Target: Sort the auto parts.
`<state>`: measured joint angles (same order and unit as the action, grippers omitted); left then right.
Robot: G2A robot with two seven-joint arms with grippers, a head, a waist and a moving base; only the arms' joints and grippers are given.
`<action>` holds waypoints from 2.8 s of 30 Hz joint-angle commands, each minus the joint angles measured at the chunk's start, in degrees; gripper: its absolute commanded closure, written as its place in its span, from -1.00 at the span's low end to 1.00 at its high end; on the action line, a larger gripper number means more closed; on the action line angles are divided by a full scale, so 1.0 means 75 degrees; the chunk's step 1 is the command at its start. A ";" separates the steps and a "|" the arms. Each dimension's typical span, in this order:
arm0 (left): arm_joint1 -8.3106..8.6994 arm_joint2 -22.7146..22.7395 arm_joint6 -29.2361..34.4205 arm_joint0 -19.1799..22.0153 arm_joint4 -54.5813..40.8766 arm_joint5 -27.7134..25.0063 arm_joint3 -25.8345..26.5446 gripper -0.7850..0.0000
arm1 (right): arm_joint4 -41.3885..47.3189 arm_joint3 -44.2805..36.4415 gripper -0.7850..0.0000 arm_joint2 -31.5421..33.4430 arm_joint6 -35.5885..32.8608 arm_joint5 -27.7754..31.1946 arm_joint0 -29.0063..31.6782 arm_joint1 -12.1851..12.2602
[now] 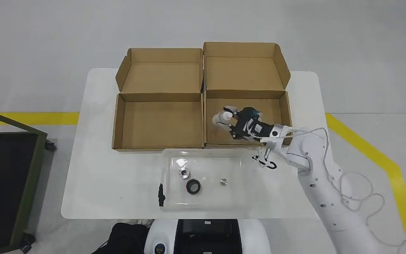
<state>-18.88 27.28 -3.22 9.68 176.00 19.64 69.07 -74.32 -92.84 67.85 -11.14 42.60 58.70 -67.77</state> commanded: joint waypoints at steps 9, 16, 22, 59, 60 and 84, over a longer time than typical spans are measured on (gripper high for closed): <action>0.0000 0.0000 0.0000 0.0000 0.0000 0.0000 0.0000 -1.00 | 0.0358 0.1102 1.00 -0.0648 -0.0863 -0.0272 -0.0837 -0.0153; 0.0000 0.0000 0.0000 0.0000 0.0000 0.0000 0.0000 -1.00 | 0.0514 0.1715 1.00 -0.1004 -0.1336 -0.0226 -0.1288 -0.0239; 0.0000 0.0000 0.0000 0.0000 0.0000 0.0000 0.0000 -1.00 | 0.0537 0.2076 0.80 -0.1235 -0.1481 -0.0284 -0.1481 -0.0297; 0.0000 0.0000 0.0000 0.0000 0.0000 0.0000 0.0000 -1.00 | 0.0119 -0.3651 -1.00 -0.0068 -0.4253 0.1109 0.2229 0.0516; 0.0000 0.0000 0.0000 0.0000 0.0000 0.0000 0.0000 -1.00 | 0.0118 -0.3688 -1.00 -0.0132 -0.4307 0.1109 0.2280 0.0524; 0.0000 0.0000 0.0000 0.0000 0.0000 0.0000 0.0000 -1.00 | -0.0046 -0.2919 -0.55 -0.1088 -0.5579 0.0793 0.1961 0.0610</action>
<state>-18.88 27.28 -3.22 9.68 176.00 19.64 69.07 -74.61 -115.08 59.84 -52.88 48.66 73.55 -63.21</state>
